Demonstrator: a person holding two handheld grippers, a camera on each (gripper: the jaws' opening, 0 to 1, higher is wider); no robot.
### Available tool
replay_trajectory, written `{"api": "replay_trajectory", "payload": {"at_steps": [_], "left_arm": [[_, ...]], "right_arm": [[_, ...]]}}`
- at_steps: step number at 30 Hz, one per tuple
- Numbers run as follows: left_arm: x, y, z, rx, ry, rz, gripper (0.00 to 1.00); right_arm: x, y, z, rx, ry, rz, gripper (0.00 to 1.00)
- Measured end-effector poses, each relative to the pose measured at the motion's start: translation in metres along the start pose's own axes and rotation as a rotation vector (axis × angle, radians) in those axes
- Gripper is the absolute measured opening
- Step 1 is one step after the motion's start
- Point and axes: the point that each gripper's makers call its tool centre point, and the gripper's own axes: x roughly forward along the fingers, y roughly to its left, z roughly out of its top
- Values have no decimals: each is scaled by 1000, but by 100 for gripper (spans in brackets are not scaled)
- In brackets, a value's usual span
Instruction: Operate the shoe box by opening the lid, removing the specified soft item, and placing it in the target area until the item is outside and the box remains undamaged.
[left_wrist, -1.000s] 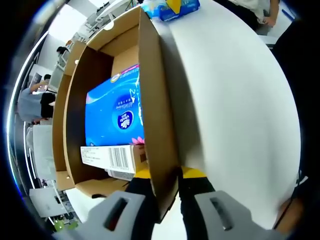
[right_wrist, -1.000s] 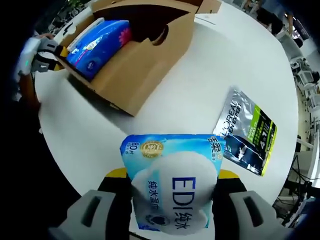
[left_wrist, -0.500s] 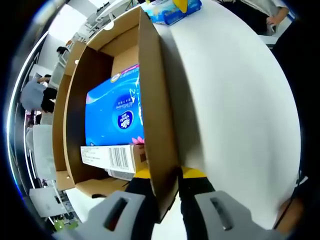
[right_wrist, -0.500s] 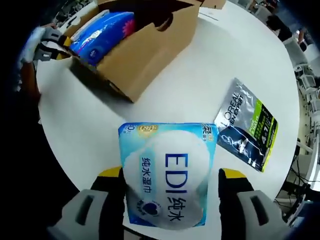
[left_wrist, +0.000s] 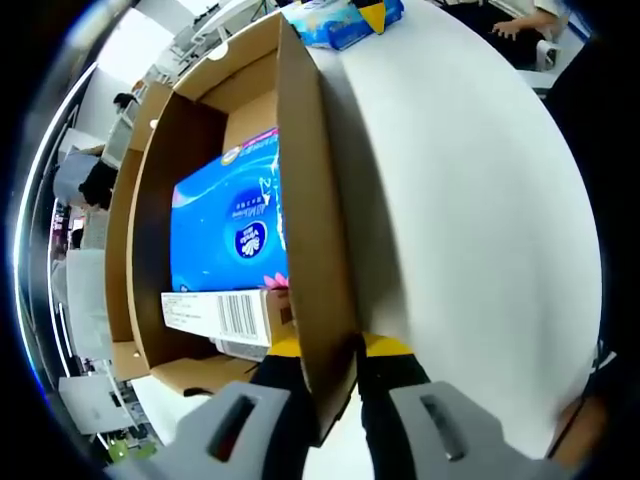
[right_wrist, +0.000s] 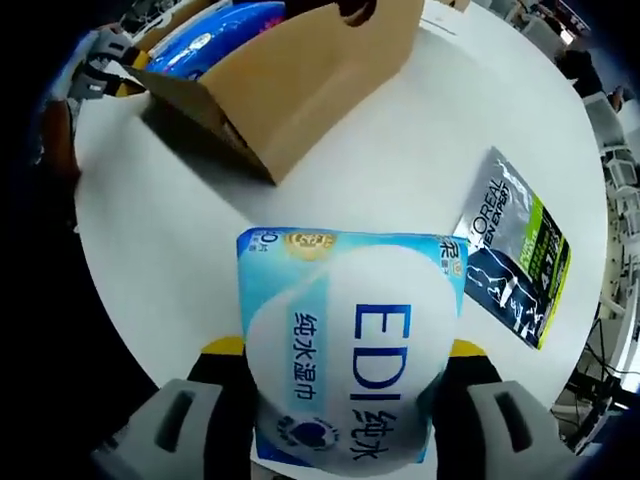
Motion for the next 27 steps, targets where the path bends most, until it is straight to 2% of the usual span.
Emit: {"api": "replay_trajectory", "payload": {"at_steps": [6, 8, 14, 18, 20, 27], "left_arm": [[0, 0, 0, 0, 5, 1, 14], [0, -1, 0, 1, 8, 3, 14], [-1, -1, 0, -1, 16, 5, 14], [-1, -1, 0, -1, 18, 6, 14], [-1, -1, 0, 0, 21, 6, 14], [-2, -1, -1, 0, 22, 5, 14]], "right_arm": [[-7, 3, -1, 5, -9, -7, 65], [-7, -3, 0, 12, -13, -7, 63], [-13, -5, 3, -22, -19, -25, 61], [-22, -11, 8, -49, -28, -34, 61], [-34, -11, 8, -43, -25, -36, 61], [-45, -22, 4, -89, 4, -54, 60]]}}
